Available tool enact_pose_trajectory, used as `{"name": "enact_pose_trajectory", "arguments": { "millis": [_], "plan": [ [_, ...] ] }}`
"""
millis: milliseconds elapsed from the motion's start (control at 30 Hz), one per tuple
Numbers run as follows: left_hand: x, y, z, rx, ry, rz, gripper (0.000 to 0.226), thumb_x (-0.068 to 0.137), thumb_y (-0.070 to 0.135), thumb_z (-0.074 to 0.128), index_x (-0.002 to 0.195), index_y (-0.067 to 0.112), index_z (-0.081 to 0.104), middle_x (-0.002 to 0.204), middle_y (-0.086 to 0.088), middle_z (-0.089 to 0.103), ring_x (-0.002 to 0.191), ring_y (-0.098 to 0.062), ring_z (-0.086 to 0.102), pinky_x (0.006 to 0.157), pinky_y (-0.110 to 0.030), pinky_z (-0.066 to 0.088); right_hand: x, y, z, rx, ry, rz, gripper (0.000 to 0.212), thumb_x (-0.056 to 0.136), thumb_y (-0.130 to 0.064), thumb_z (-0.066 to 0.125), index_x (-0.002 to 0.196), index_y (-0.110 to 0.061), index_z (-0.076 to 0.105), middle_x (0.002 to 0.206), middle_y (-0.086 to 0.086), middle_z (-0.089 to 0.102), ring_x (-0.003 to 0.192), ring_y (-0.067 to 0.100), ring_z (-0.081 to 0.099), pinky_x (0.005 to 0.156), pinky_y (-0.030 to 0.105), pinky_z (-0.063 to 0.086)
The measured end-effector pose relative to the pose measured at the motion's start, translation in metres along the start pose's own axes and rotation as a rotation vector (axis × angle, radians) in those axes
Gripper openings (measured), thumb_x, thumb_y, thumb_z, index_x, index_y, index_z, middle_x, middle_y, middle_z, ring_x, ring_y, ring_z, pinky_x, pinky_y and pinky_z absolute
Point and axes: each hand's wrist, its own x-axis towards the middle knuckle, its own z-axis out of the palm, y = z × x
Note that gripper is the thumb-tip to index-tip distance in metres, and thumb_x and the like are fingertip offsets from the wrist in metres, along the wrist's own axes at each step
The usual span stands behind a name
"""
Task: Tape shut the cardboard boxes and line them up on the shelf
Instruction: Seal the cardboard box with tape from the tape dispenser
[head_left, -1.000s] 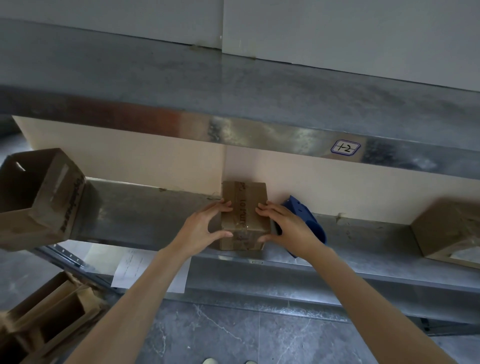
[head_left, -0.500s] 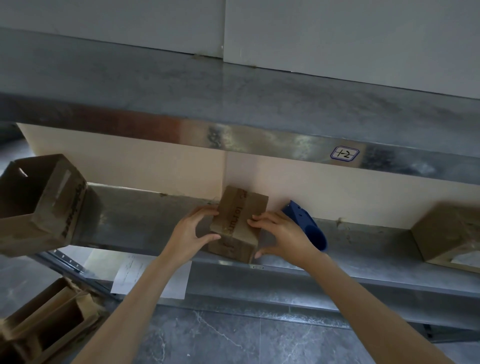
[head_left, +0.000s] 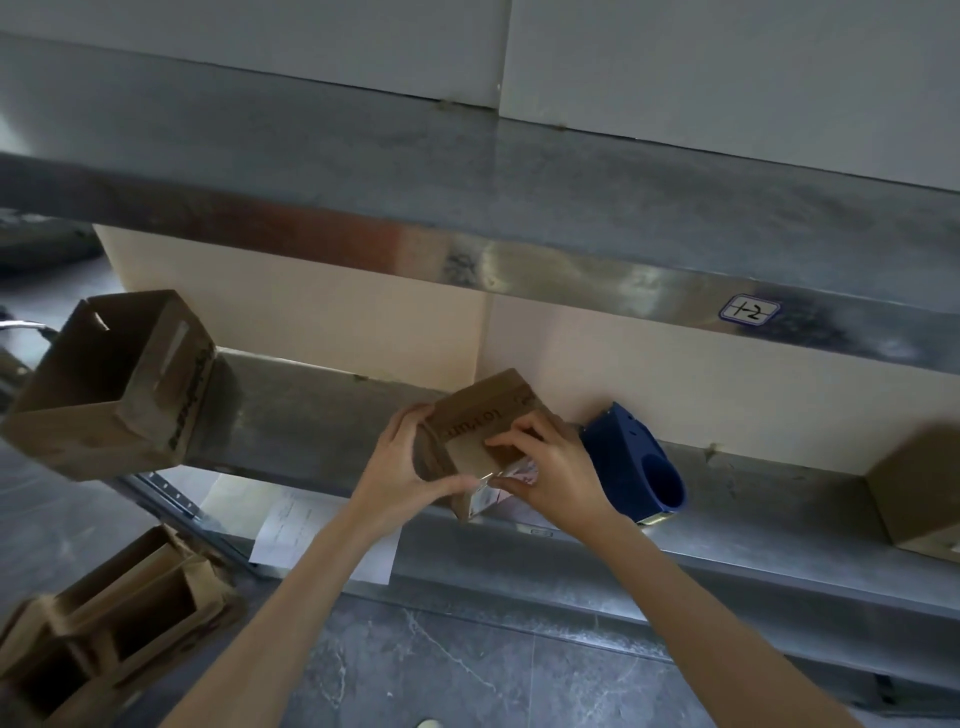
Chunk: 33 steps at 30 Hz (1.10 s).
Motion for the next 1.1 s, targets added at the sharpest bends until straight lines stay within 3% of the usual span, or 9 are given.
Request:
{"name": "enact_pose_trajectory", "arguments": {
  "millis": [100, 267, 367, 533, 667, 733, 833, 933, 1100],
  "plan": [
    [-0.002, 0.0, 0.009, 0.054, 0.021, 0.016, 0.113, 0.052, 0.07, 0.081, 0.144, 0.031, 0.03, 0.14, 0.023, 0.026, 0.128, 0.006, 0.03, 0.099, -0.007, 0.024, 0.003, 0.007, -0.004, 0.015, -0.022, 0.021, 0.057, 0.064, -0.033, 0.088, 0.117, -0.026, 0.068, 0.118, -0.001, 0.059, 0.108, 0.021, 0.053, 0.084, 0.036, 0.048],
    [0.002, -0.004, 0.007, 0.056, 0.008, 0.002, 0.11, 0.06, 0.056, 0.087, 0.147, 0.03, 0.027, 0.147, 0.017, 0.028, 0.13, 0.003, 0.032, 0.103, -0.012, 0.026, -0.001, 0.032, -0.016, 0.242, -0.175, 0.246, 0.072, 0.076, -0.015, 0.082, 0.139, -0.024, 0.051, 0.148, -0.002, 0.037, 0.135, 0.015, 0.037, 0.113, 0.033, 0.034],
    [0.006, -0.004, -0.001, 0.025, -0.077, -0.009, 0.106, 0.066, 0.04, 0.089, 0.15, 0.031, 0.023, 0.149, 0.018, 0.031, 0.132, 0.005, 0.032, 0.109, -0.02, 0.027, -0.009, 0.034, -0.016, 0.343, -0.108, 0.28, 0.064, 0.074, -0.005, 0.082, 0.132, -0.019, 0.059, 0.139, -0.002, 0.043, 0.125, 0.009, 0.044, 0.109, 0.03, 0.04],
    [0.013, 0.002, -0.001, -0.1, -0.148, 0.011, 0.096, 0.077, 0.016, 0.081, 0.145, 0.044, 0.019, 0.14, 0.032, 0.034, 0.135, 0.004, 0.033, 0.118, -0.032, 0.032, -0.021, 0.029, -0.017, 0.276, -0.052, 0.241, 0.061, 0.072, -0.023, 0.084, 0.129, -0.02, 0.061, 0.13, -0.003, 0.045, 0.117, 0.007, 0.047, 0.102, 0.029, 0.047],
    [0.017, 0.008, 0.011, -0.064, -0.066, 0.0, 0.092, 0.079, 0.042, 0.08, 0.149, 0.036, 0.022, 0.153, 0.018, 0.027, 0.136, 0.0, 0.03, 0.114, -0.028, 0.028, -0.02, 0.022, -0.022, 0.199, -0.098, 0.256, 0.069, 0.076, -0.065, 0.067, 0.136, -0.033, 0.052, 0.128, -0.013, 0.04, 0.113, -0.002, 0.043, 0.09, 0.02, 0.048],
    [0.02, 0.012, 0.022, -0.035, 0.003, 0.016, 0.09, 0.08, 0.049, 0.075, 0.15, 0.031, 0.023, 0.156, 0.011, 0.024, 0.133, 0.0, 0.032, 0.108, -0.024, 0.031, -0.012, 0.019, -0.021, 0.125, -0.079, 0.275, 0.066, 0.083, -0.073, 0.052, 0.137, -0.036, 0.047, 0.128, -0.012, 0.042, 0.114, 0.004, 0.045, 0.085, 0.026, 0.051],
    [0.027, 0.02, 0.036, 0.02, 0.119, 0.034, 0.077, 0.087, 0.049, 0.066, 0.149, 0.027, 0.026, 0.151, 0.005, 0.026, 0.124, -0.007, 0.043, 0.098, -0.026, 0.044, 0.005, 0.011, -0.014, 0.078, -0.015, 0.296, 0.057, 0.09, -0.062, 0.045, 0.137, -0.028, 0.047, 0.136, -0.006, 0.041, 0.124, 0.013, 0.042, 0.093, 0.039, 0.05],
    [0.037, 0.021, 0.041, 0.106, 0.173, 0.061, 0.074, 0.088, 0.045, 0.065, 0.148, 0.021, 0.029, 0.156, 0.003, 0.022, 0.127, -0.017, 0.047, 0.094, -0.03, 0.052, 0.018, 0.006, -0.001, 0.092, -0.05, 0.297, 0.053, 0.096, -0.055, 0.045, 0.141, -0.028, 0.043, 0.152, -0.004, 0.03, 0.143, 0.018, 0.024, 0.112, 0.044, 0.033],
    [0.043, 0.013, 0.044, 0.136, 0.136, 0.061, 0.072, 0.086, 0.04, 0.068, 0.146, 0.015, 0.036, 0.156, -0.002, 0.032, 0.132, -0.024, 0.047, 0.1, -0.027, 0.042, 0.019, 0.009, 0.016, 0.12, -0.125, 0.317, 0.052, 0.099, -0.051, 0.039, 0.146, -0.03, 0.039, 0.16, -0.002, 0.022, 0.15, 0.019, 0.004, 0.121, 0.042, 0.015]
  ]
}}
